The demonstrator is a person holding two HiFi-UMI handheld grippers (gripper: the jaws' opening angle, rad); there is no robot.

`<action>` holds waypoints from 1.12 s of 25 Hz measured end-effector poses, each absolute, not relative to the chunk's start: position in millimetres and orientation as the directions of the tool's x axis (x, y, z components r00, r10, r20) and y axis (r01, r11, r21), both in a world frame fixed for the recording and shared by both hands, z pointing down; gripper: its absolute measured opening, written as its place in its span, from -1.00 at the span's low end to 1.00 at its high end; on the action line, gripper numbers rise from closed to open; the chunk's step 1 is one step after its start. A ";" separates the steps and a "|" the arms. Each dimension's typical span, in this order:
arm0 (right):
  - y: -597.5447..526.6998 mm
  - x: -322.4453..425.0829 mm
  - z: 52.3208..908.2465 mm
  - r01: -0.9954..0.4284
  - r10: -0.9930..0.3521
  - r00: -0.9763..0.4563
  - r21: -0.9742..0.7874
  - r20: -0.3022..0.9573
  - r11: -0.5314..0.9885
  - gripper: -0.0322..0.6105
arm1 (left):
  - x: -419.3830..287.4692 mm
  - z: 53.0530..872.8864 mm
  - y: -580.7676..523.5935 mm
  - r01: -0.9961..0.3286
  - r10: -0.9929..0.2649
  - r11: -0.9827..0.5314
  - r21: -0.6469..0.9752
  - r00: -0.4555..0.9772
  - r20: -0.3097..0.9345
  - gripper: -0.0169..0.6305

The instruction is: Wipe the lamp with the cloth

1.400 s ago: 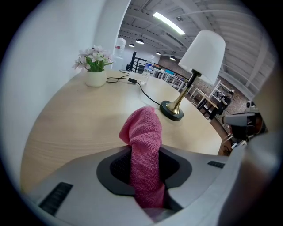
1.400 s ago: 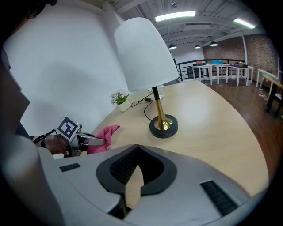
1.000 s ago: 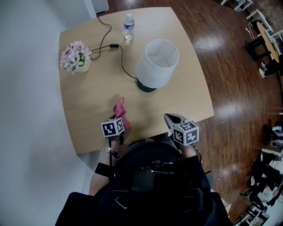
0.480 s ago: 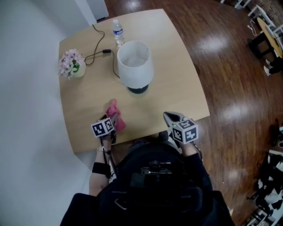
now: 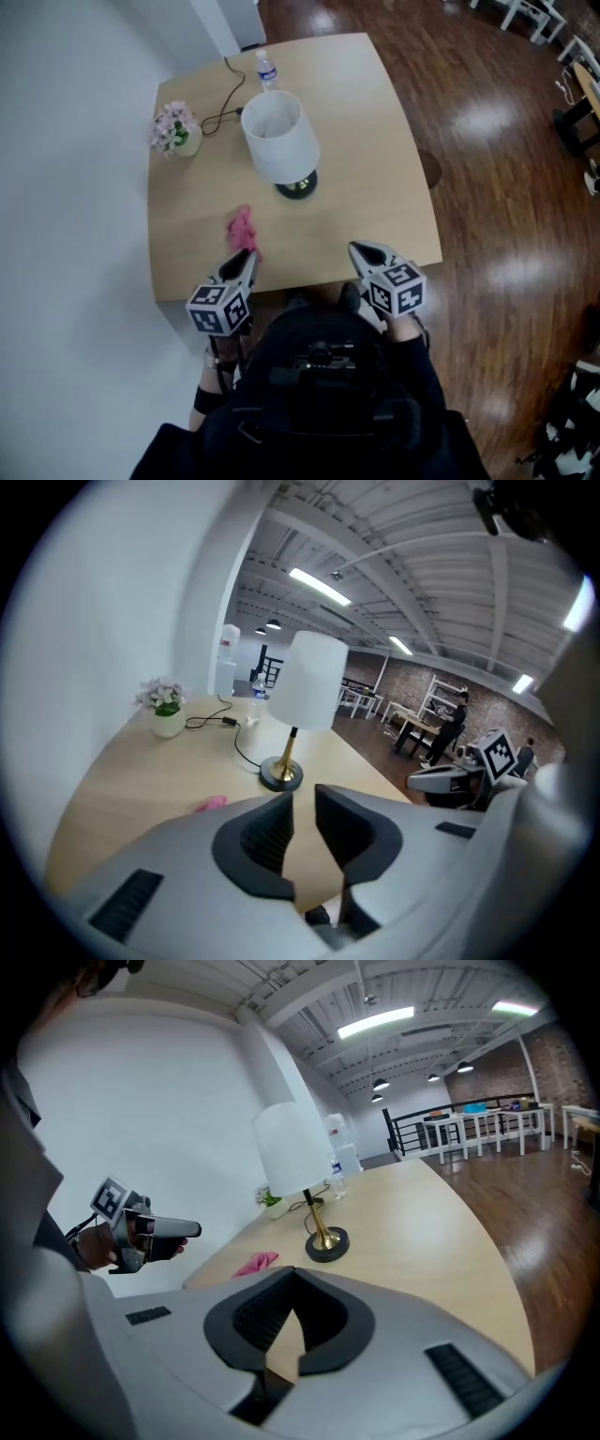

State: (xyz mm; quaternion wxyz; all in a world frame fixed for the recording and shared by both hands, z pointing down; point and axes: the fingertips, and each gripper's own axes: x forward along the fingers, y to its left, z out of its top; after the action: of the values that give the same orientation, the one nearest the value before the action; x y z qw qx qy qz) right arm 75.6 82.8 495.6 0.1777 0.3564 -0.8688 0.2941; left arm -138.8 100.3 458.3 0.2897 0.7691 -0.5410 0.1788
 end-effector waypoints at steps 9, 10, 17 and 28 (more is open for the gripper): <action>123.8 74.7 501.2 -0.636 -0.426 -0.757 -0.411 0.495 0.653 -0.87 | -84.9 491.2 152.5 -0.937 -0.668 -0.259 0.236 0.350 0.656 -0.91; 128.5 75.4 502.3 -0.636 -0.423 -0.755 -0.405 0.501 0.657 -0.87 | -84.2 494.1 157.7 -0.935 -0.664 -0.253 0.247 0.354 0.659 -0.91; 147.5 72.8 503.8 -0.697 -0.476 -0.708 -0.407 0.522 0.590 -0.87 | -83.7 505.7 175.6 -0.901 -0.604 -0.331 0.282 0.432 0.670 -0.91; 144.6 44.9 499.2 -0.726 -0.502 -0.681 -0.398 0.533 0.561 -0.87 | -107.5 503.8 169.5 -0.883 -0.590 -0.384 0.271 0.460 0.663 -0.91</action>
State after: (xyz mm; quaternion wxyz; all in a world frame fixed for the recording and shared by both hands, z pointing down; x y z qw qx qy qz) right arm 44.9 144.6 499.2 0.1832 0.3550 -0.8644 0.3054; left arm -107.5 169.5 503.8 0.3076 0.7972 -0.4619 0.2378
